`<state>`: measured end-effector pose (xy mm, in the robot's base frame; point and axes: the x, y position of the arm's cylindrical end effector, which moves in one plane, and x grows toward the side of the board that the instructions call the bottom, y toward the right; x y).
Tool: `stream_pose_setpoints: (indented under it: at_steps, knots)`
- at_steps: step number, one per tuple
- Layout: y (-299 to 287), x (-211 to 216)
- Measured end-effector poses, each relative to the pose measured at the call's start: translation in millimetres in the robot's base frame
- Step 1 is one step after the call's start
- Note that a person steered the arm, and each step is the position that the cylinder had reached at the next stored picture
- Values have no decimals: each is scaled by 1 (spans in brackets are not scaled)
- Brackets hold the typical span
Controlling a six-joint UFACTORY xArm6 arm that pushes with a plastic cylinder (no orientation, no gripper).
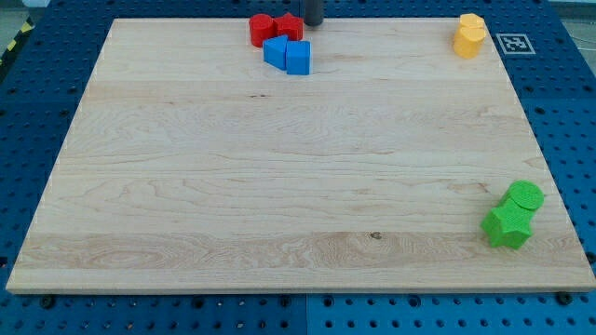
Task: Move the red star close to the blue cube
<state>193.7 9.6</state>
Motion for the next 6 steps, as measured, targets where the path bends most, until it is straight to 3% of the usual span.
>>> stream_pose_setpoints:
  at_steps: [4, 6]
  knots:
    - [-75, -1]
    - [-70, 0]
